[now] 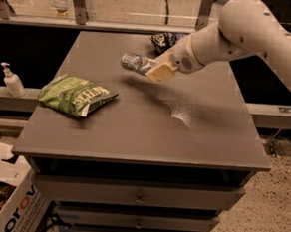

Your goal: Pick redbull can

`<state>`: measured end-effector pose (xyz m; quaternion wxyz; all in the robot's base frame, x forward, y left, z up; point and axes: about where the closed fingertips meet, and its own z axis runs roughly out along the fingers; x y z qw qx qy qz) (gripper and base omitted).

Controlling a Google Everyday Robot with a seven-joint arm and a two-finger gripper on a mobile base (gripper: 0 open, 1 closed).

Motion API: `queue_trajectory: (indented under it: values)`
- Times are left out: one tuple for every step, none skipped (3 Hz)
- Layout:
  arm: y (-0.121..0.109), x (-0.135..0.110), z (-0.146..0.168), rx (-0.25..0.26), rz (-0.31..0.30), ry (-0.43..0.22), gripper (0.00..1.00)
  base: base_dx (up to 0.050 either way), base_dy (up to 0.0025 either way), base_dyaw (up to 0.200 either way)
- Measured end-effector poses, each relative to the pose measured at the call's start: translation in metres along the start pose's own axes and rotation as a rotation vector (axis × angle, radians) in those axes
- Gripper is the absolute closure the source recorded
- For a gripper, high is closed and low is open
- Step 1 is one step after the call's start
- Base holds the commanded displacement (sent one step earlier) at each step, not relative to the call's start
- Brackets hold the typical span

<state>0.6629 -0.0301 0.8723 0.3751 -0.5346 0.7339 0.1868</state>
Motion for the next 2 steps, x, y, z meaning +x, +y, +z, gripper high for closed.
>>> queue_trajectory:
  values:
    - [-0.0077,-0.0125,-0.0372,0.009,-0.002,-0.051,1.0,0.0,0.0,0.0]
    - [-0.0084,-0.0154,-0.039,0.009,-0.003,-0.056,1.0,0.0,0.0,0.0]
